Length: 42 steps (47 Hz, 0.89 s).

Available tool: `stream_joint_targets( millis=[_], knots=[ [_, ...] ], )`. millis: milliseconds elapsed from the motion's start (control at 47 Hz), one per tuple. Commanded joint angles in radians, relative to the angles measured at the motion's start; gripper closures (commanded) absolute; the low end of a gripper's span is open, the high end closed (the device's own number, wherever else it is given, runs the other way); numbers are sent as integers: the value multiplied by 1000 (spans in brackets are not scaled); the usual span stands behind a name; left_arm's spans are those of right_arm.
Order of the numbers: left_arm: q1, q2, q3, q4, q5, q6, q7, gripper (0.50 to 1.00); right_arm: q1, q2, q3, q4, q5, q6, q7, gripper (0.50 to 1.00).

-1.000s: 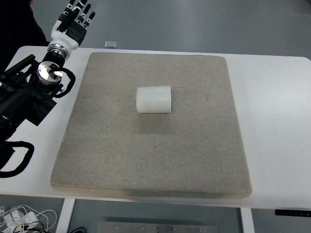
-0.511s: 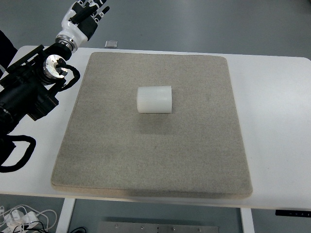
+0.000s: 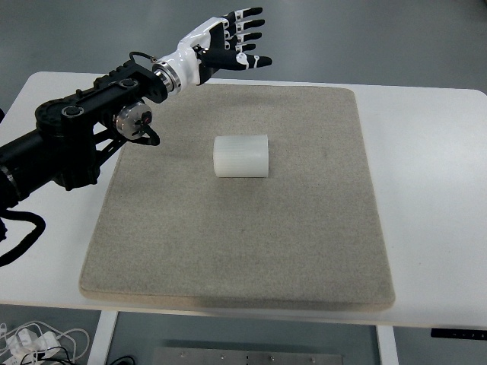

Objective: Flip white cup upright
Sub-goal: 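Swing the left hand over the white cup and lower fingers into it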

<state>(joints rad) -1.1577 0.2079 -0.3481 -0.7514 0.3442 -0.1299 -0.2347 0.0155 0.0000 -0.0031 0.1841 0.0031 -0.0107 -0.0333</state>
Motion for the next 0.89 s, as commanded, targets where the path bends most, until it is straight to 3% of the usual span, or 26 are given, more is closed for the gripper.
stream_joint_targets(
  millis=[0, 340, 660, 872],
  knots=[
    [-20, 14, 41, -55, 77, 7, 8, 506, 0, 0, 0, 0, 0, 0, 0, 548],
    [-164, 73, 261, -207, 321, 30, 113, 506, 0, 0, 0, 0, 0, 0, 1, 548],
    [-255, 100, 334, -289, 342, 24, 374, 506, 0, 0, 0, 0, 0, 0, 0, 548],
    [-296, 99, 388, -290, 342, -19, 431, 506, 0, 0, 0, 0, 0, 0, 0, 548]
  ],
)
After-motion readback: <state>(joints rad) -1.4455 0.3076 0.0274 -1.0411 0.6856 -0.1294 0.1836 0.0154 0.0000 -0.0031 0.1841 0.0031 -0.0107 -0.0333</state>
